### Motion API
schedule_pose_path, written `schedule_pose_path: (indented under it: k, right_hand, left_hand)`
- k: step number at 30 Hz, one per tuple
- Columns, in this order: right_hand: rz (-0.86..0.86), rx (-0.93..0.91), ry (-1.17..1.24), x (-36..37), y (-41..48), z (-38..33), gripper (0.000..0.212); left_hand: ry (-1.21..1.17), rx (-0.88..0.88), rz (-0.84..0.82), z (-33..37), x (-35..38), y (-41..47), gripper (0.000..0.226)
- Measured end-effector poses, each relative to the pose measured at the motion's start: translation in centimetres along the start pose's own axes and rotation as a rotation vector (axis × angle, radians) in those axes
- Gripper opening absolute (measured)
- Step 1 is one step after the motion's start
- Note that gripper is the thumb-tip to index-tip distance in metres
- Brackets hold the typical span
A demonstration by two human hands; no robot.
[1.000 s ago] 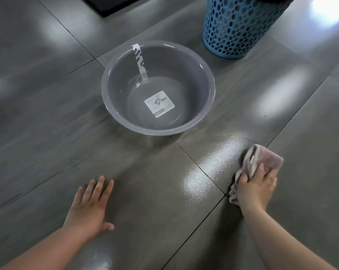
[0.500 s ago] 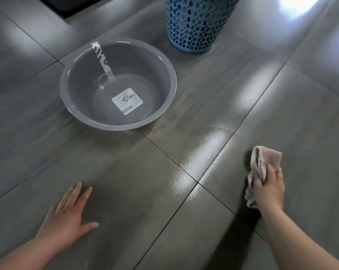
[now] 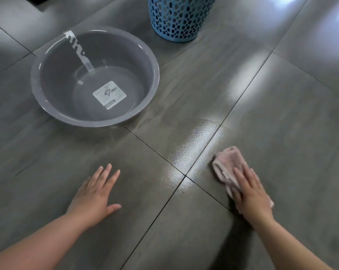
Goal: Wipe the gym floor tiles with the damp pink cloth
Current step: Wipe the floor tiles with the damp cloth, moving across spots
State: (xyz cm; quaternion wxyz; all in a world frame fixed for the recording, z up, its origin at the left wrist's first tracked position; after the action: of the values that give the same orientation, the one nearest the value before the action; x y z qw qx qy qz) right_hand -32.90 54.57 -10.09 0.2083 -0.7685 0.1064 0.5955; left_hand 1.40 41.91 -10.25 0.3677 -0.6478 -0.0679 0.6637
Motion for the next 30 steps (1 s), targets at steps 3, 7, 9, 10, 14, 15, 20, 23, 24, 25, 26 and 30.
schedule_pose_path:
  k: [3,7,9,10,14,15,20,23,24,25,26,30]
  right_hand:
    - [0.109,0.693,0.244,-2.2,-1.7,7.6,0.077]
    - [0.093,0.719,0.165,-1.1,-3.4,1.7,0.059]
    - [0.068,0.303,0.017,1.1,-4.2,-4.4,0.046]
    - [0.017,0.099,-0.049,2.4,-4.9,-7.0,0.044]
    - [-0.096,-0.324,-0.068,3.9,-4.1,-9.4,0.049]
    - [-0.065,-0.304,-0.077,3.6,-3.3,-8.2,0.05]
    - [0.056,0.313,0.081,-0.9,-0.2,0.5,0.095]
    - [0.138,0.563,0.173,-2.1,-0.9,1.2,0.079]
    - [0.125,0.577,0.138,-1.8,-1.1,-0.2,0.068]
    - [0.091,0.542,0.109,-1.0,-1.3,-2.0,0.057]
    - [0.07,0.456,0.098,-0.1,-1.6,-4.4,0.051]
    - [0.056,-0.216,0.101,2.7,-3.0,-14.3,0.044]
  left_hand:
    - [-0.05,0.032,0.041,-0.5,0.2,-0.2,0.093]
    - [-0.017,0.061,0.101,-0.3,-0.5,-0.5,0.094]
    - [-0.02,0.033,0.027,-0.4,-0.2,-0.5,0.092]
    - [0.012,0.021,-0.005,-0.4,-0.2,-0.4,0.091]
    - [0.093,0.016,-0.061,-0.2,-0.4,-0.6,0.087]
    - [0.104,0.009,-0.072,-0.4,-0.4,-0.8,0.087]
    - [0.037,-0.151,-0.049,-3.9,-0.4,-2.5,0.085]
    - [-0.033,-0.295,0.038,-7.1,-1.2,-3.5,0.085]
    - [-0.048,-0.329,0.055,-7.9,-1.4,-3.7,0.085]
    - [-0.055,-0.35,0.055,-8.6,-1.5,-3.9,0.086]
    - [-0.058,-0.359,0.042,-9.2,-1.4,-3.9,0.087]
    - [-0.117,-0.345,-0.04,-10.3,-0.6,-3.9,0.093]
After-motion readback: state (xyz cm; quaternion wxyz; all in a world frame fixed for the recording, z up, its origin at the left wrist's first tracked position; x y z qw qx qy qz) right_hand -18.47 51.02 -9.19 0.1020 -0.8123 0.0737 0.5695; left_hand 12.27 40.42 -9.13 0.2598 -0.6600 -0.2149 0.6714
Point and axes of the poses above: each hand's wrist, its own y-axis towards the middle knuckle, its own x-axis out of the palm, z = x × y, the point moved 6 cm from there along y, towards the middle knuckle, and after that the axes turned 3 degrees about z, right-handed, at the moved point
